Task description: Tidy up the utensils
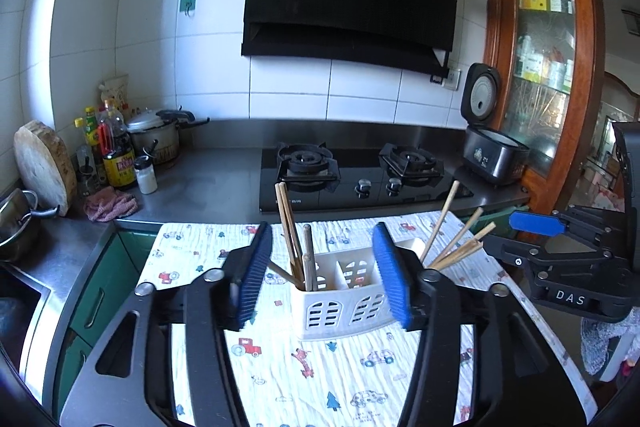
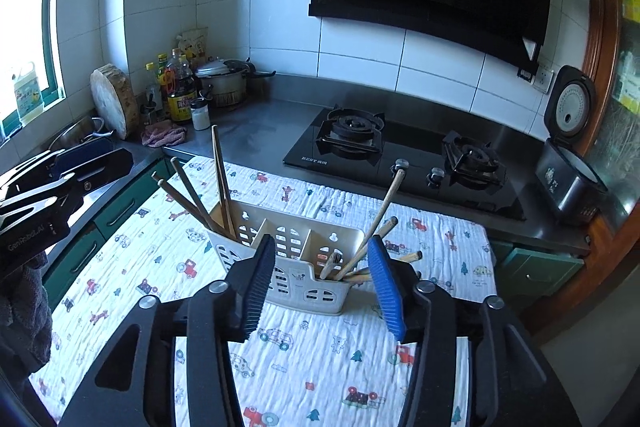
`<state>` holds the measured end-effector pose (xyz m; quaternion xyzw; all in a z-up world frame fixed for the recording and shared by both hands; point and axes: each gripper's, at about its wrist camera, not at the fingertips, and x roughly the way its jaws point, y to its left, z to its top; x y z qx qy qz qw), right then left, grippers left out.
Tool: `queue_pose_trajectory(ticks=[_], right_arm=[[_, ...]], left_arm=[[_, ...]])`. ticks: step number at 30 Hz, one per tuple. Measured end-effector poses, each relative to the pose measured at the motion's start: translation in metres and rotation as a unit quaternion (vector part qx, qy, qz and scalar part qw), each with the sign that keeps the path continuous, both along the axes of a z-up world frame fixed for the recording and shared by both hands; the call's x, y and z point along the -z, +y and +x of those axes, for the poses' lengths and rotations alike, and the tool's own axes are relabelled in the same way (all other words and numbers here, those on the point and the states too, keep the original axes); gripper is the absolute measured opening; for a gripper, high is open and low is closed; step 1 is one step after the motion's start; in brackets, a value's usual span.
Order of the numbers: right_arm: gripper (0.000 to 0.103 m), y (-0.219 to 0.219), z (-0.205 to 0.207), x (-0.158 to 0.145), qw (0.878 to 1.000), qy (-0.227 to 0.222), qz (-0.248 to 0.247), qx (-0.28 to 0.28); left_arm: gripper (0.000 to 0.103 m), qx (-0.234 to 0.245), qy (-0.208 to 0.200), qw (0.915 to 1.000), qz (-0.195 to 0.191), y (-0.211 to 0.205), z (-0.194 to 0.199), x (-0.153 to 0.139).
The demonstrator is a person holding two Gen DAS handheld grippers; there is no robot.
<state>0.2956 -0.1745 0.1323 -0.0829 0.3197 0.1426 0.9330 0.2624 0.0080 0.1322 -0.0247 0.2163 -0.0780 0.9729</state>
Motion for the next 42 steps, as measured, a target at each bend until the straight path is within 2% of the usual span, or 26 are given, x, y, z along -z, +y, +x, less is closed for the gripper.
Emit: queue_pose_trajectory(ticks=[1,5,7,10,15,21,33,42], right_arm=[[0.053,-0.001,-0.005,-0.001,1.000,-0.003,0.000,0.001],[0.061,-0.007,-0.023,-0.003,1.000,-0.011,-0.002,0.010],[0.065,-0.008,-0.032,-0.004,1.000,-0.018,-0.006,0.015],[0.074,-0.011,-0.048,-0.003,0.999,-0.028,-0.015,0.022],[0.083,-0.011,-0.072,0.002,0.998,-0.042,-0.028,0.031],[0.091,-0.017,-0.100,0.014,0.997,-0.052,-0.024,0.049],[0.094,-0.019,-0.141,0.067,0.996,-0.042,-0.009,0.077],[0.095,-0.029,-0.156,0.093,0.996,-0.015,0.031,0.086]], left_arm=[[0.060,-0.001,-0.002,1.0000,-0.001,0.001,-0.005,-0.001],[0.067,-0.003,-0.011,0.9999,-0.008,0.007,-0.028,-0.003],[0.078,-0.008,-0.017,0.9998,-0.011,0.011,-0.039,-0.003],[0.088,-0.018,-0.027,0.9994,-0.013,0.014,-0.056,-0.003],[0.094,-0.024,-0.025,0.9992,-0.018,0.018,-0.079,0.003],[0.098,-0.033,-0.009,0.9989,-0.032,0.026,-0.103,0.020],[0.098,-0.073,0.034,0.9963,-0.031,0.033,-0.138,0.074],[0.098,-0.085,0.014,0.9960,0.020,0.023,-0.162,0.085]])
